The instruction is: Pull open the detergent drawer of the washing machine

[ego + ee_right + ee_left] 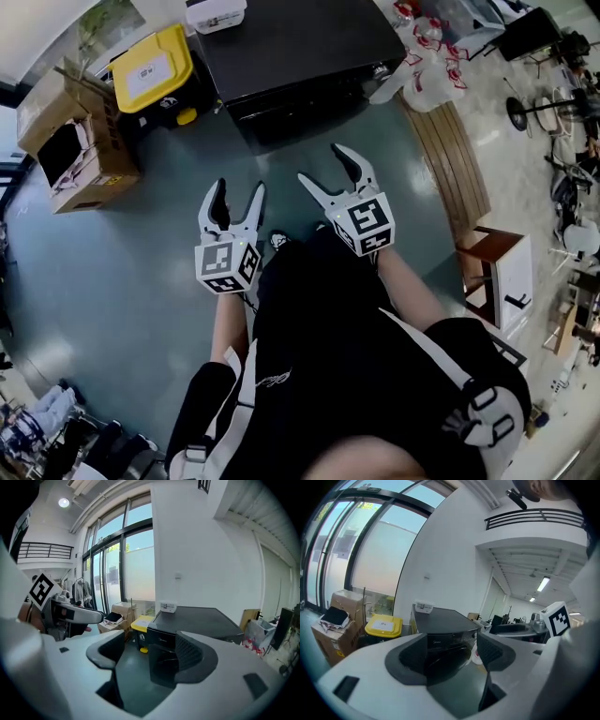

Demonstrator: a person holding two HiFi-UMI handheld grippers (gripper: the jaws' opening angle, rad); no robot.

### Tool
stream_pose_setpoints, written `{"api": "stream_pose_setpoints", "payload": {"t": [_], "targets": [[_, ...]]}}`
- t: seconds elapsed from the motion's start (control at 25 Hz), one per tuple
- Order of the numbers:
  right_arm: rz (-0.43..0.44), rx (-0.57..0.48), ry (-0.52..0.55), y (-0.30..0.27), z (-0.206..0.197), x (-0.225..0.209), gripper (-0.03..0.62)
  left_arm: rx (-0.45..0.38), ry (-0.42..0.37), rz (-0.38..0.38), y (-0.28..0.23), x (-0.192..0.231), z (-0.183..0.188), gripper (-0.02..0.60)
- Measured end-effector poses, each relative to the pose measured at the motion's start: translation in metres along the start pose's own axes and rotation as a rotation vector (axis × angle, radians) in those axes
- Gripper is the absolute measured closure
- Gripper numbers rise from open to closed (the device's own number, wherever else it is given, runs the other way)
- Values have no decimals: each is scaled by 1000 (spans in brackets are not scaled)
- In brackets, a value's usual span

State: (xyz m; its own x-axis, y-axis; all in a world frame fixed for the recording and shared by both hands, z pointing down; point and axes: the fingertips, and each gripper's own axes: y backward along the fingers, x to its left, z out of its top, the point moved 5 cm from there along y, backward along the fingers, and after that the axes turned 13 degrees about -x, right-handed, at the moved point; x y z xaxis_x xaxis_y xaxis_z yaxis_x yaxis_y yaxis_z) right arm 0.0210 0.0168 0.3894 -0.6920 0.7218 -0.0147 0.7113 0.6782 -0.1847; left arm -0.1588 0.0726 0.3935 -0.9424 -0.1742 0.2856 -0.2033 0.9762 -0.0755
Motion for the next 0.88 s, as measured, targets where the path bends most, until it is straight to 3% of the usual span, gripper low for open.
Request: {"api": "stream_pose_setpoints", "payload": {"t": [0.24, 0.88], "targets": [[-11, 56, -28, -24, -24, -20, 258, 75, 23, -17, -29, 16, -23, 252], [47, 140, -73, -116, -73, -104, 258, 202, 33, 77, -152, 68, -65, 252]]}}
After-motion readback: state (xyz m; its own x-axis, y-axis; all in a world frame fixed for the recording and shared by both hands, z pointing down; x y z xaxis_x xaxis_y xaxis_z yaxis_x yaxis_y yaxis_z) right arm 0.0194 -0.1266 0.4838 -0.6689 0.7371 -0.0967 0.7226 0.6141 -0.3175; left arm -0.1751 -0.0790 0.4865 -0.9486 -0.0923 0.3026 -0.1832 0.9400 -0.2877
